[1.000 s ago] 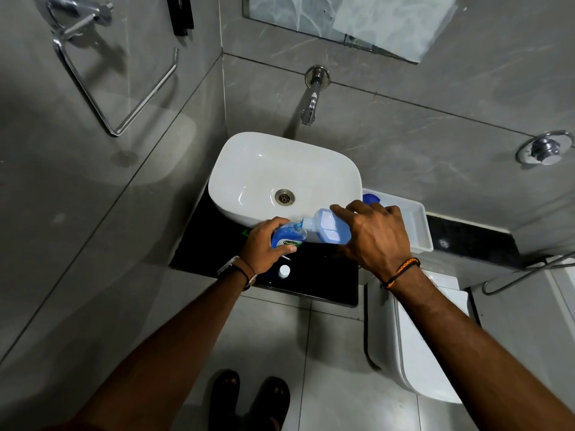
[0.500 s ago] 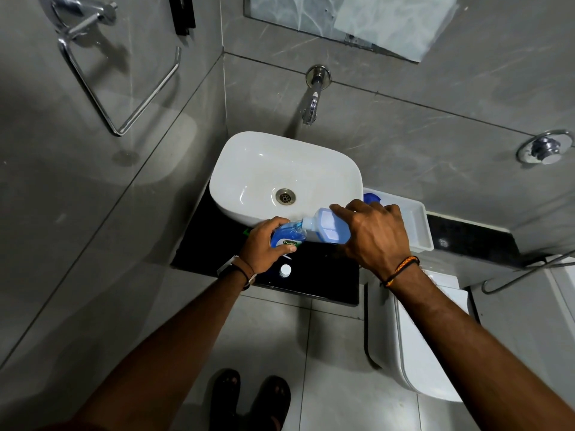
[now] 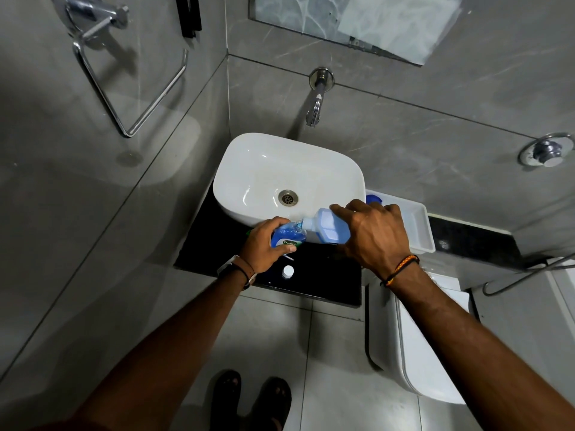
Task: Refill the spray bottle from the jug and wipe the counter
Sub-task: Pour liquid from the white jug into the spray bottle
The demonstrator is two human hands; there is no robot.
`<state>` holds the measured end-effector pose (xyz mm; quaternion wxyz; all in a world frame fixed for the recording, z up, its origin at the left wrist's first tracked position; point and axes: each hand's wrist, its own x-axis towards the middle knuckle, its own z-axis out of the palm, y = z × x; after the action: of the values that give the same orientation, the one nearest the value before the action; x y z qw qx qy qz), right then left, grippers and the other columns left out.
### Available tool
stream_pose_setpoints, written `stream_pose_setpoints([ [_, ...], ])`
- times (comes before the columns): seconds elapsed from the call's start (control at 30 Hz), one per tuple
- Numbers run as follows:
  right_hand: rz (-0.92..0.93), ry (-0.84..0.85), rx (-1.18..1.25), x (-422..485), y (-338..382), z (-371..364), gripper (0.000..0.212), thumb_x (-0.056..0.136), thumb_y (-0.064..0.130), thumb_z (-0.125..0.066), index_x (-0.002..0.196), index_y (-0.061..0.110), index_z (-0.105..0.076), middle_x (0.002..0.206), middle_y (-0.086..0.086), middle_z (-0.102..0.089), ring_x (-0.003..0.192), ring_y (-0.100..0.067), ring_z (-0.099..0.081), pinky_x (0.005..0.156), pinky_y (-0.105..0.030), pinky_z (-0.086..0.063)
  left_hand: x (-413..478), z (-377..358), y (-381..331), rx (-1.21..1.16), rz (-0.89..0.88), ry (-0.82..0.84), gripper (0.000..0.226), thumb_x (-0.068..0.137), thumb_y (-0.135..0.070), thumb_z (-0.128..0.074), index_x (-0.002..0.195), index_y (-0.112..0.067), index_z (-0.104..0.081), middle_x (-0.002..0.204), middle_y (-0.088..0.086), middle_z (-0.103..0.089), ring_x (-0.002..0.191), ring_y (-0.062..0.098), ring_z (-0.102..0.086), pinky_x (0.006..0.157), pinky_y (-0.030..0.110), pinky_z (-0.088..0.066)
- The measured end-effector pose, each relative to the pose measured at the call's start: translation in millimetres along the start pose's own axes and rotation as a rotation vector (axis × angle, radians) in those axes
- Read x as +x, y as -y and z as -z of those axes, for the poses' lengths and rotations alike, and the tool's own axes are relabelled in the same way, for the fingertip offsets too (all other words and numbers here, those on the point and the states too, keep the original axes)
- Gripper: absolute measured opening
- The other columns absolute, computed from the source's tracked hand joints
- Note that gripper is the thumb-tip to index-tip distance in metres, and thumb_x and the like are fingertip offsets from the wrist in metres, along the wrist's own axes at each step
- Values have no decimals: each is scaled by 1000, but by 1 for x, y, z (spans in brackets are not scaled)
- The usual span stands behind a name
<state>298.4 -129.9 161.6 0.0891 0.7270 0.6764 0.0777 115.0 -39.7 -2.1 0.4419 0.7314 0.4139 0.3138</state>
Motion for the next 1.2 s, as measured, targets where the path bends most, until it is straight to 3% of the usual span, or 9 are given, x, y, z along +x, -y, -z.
stream_pose_setpoints([
  [0.5,-2,2,-5,3,6,2,82,69,61,-80,141,34,-54,119,1,-69,100,-34,-67,90,-47,-46,1,3,4,-1,4,12,52,74,-17,-88,119,-8,-62,112,7,-70,101,22,-68,91,39,-60],
  [1.2,3,35,-13,10,11,5,76,70,59,-76,140,36,-53,116,3,-69,97,-32,-66,90,-44,-44,4,10,6,-16,18,6,50,74,-15,-88,116,-6,-63,109,11,-70,99,28,-67,91,46,-57],
])
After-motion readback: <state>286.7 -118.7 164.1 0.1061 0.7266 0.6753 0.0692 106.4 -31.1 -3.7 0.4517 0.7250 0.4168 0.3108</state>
